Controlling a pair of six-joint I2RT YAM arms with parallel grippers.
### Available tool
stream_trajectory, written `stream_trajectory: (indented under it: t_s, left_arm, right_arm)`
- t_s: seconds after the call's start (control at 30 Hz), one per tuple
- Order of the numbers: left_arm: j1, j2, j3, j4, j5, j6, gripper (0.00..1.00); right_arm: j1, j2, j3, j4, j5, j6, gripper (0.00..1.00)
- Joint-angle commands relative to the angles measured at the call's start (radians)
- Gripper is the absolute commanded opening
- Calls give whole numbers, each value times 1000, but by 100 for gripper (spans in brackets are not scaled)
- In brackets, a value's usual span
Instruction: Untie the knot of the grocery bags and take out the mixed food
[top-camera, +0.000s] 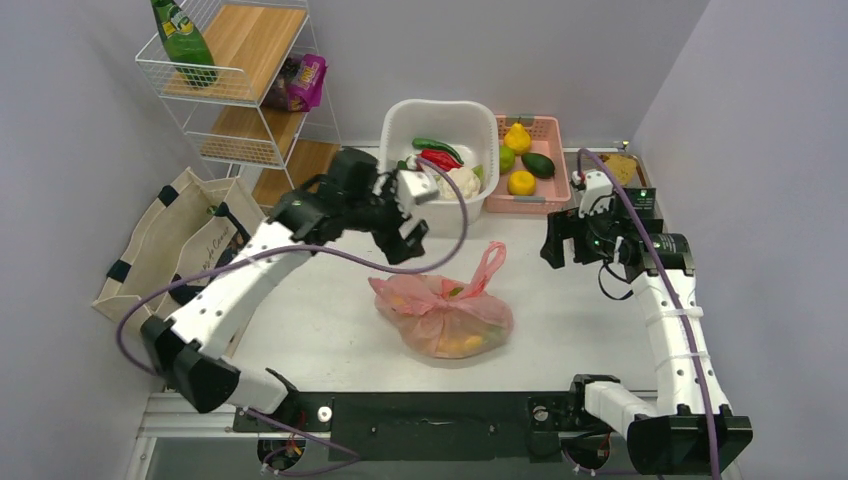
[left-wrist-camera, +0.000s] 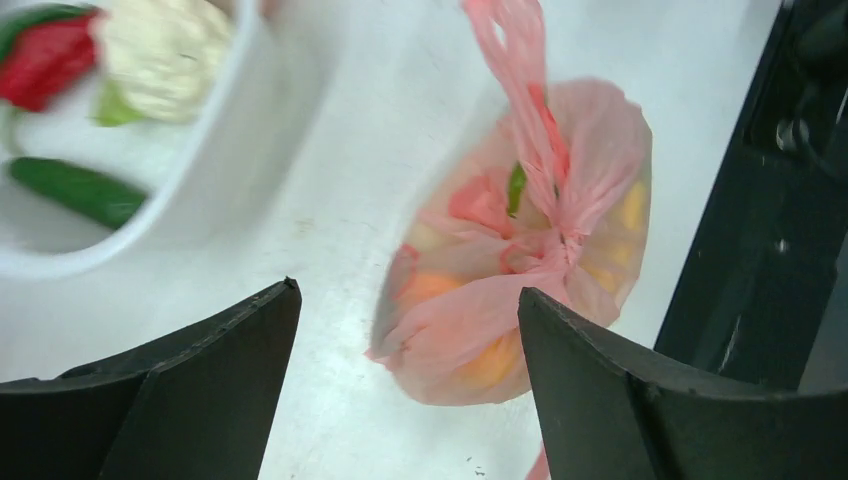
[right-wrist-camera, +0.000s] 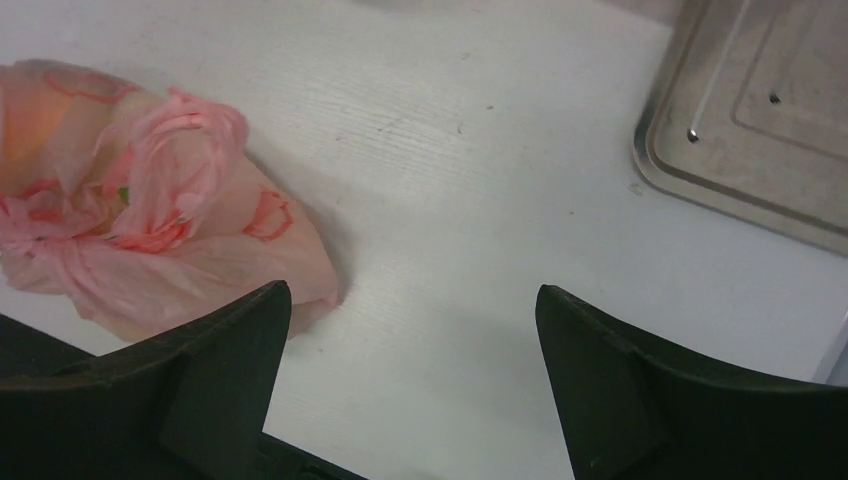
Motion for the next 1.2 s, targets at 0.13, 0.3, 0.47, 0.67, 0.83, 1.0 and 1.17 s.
stream_trajectory:
  t_s: [0.13,0.3,0.47,0.67,0.83,1.0,1.17]
  left_arm:
    - [224,-189,-117,134,221,-41,75]
    - [379,-214,-243,269,411,-175,71]
    - [430,-308,-311,249,439,-129,72]
    - [430,-410,-355,160,423,89,74]
    - [430,-467,-394,99,422,259,74]
    - [429,-442,-441,198,439,189,74]
    - [385,-285,-384,231,523,166,74]
  right_arm:
    - [275,-32,13,148,15,-53,81]
    - [545,-39,-51,271,75,-125,70]
    - [739,-14,-145,399,153,-152,64]
    - [846,50,-242,492,214,-204,60]
    - [883,22,-355,523,232,-301,56]
    - [909,-75,-449,579,225,-349,53]
    - [938,-130,-541,639,236,-401,60]
